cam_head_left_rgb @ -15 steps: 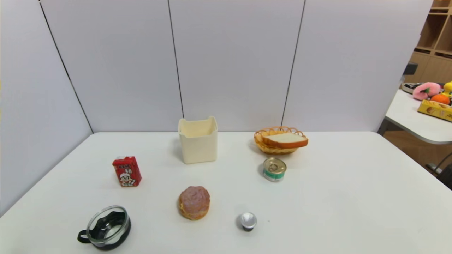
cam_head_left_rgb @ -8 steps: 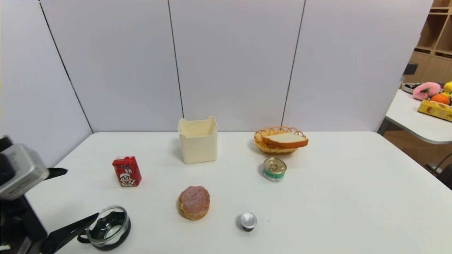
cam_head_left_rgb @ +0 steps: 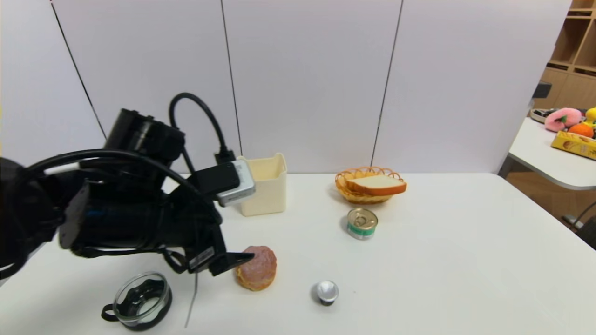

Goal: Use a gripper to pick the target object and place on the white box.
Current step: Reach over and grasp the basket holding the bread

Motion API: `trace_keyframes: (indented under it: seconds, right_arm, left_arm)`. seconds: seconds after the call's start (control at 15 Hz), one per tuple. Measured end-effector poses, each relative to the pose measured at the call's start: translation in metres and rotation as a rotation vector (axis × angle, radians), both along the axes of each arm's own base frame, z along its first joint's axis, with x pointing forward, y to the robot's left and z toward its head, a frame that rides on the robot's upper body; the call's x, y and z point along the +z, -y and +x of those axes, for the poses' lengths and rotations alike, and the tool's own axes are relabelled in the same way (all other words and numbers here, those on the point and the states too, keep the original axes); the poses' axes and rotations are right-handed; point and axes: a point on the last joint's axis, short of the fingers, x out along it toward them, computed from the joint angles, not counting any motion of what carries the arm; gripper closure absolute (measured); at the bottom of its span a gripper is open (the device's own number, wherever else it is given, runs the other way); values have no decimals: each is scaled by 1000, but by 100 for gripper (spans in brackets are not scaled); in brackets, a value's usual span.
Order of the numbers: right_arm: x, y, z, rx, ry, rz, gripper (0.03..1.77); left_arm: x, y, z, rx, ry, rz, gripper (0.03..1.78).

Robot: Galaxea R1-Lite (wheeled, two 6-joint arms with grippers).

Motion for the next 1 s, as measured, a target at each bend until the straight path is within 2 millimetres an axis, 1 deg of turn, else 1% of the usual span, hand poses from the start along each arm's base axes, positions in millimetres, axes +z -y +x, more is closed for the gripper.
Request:
trace_keyframes:
  seconds: [0.27, 0.6, 0.8, 1.0]
  right_arm:
    - [0, 0, 0, 0, 0, 0, 10]
    - [0, 0, 0, 0, 0, 0, 10]
    - [0, 0, 0, 0, 0, 0, 10]
    - [0, 0, 0, 0, 0, 0, 10]
  left_arm:
    - [-2, 51, 26, -89, 17, -7, 12]
    - [3, 98, 55, -162, 94, -24, 12]
    - [8, 128, 68, -195, 142, -66, 12]
    - [1, 163, 79, -222, 180, -128, 12]
